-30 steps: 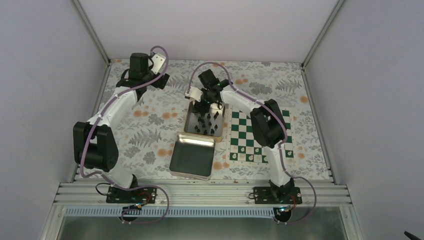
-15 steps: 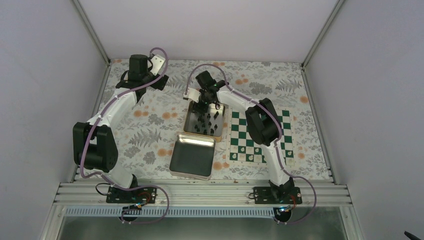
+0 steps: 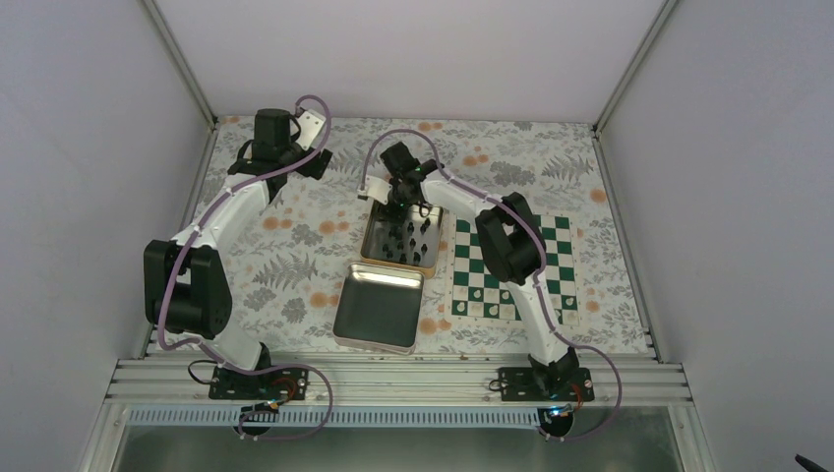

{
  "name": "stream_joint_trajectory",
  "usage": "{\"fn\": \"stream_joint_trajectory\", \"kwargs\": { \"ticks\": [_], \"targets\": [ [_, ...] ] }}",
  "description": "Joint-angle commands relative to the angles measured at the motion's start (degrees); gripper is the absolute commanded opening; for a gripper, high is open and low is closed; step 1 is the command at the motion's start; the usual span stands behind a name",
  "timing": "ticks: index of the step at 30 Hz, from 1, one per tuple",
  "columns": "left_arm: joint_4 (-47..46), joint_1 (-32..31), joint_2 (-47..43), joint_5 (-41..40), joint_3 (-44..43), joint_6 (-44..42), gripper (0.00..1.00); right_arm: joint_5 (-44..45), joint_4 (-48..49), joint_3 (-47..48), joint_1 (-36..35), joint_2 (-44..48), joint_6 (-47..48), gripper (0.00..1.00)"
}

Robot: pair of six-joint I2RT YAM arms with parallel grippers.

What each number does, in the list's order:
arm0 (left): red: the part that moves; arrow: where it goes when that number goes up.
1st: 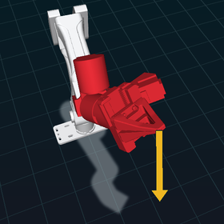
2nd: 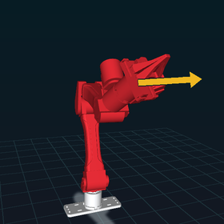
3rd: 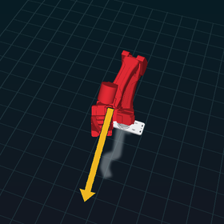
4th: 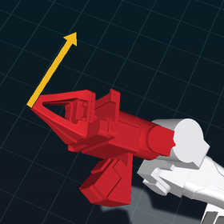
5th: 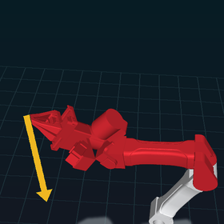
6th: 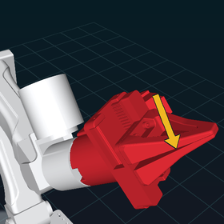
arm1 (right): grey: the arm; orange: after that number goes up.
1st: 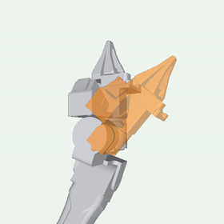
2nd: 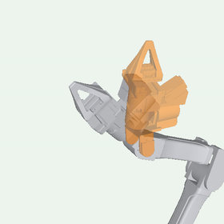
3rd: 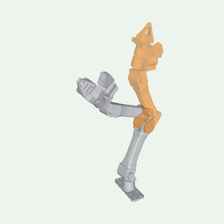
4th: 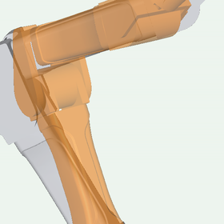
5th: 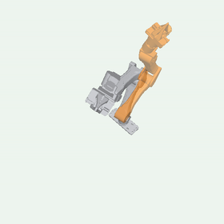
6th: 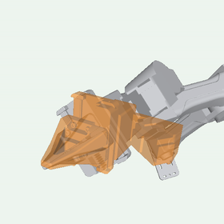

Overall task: Set up the chess pieces on the board
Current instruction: Pick up the chess piece from the storage box.

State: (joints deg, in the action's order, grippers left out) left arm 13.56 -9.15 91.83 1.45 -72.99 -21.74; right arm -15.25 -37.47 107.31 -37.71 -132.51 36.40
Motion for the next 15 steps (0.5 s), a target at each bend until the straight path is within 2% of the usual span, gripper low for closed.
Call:
{"fn": "stream_joint_trajectory", "kwargs": {
  "ticks": [1, 6, 15],
  "targets": [
    [-0.79, 0.19, -0.60, 1.91, 0.22, -0.54, 1.00, 1.27, -1.06, 1.18, -0.61, -1.02, 0.54, 0.39],
    [-0.26, 0.21, -0.61, 3.03, -0.14, -0.59, 1.00, 1.49, -0.71, -0.60, -0.61, -0.03, 0.57, 0.36],
    [0.45, 0.24, -1.08, 3.65, -0.39, -0.50, 1.00, 1.89, -0.57, -0.84, -0.61, 0.26, 0.18, 0.18]
  ]
}}
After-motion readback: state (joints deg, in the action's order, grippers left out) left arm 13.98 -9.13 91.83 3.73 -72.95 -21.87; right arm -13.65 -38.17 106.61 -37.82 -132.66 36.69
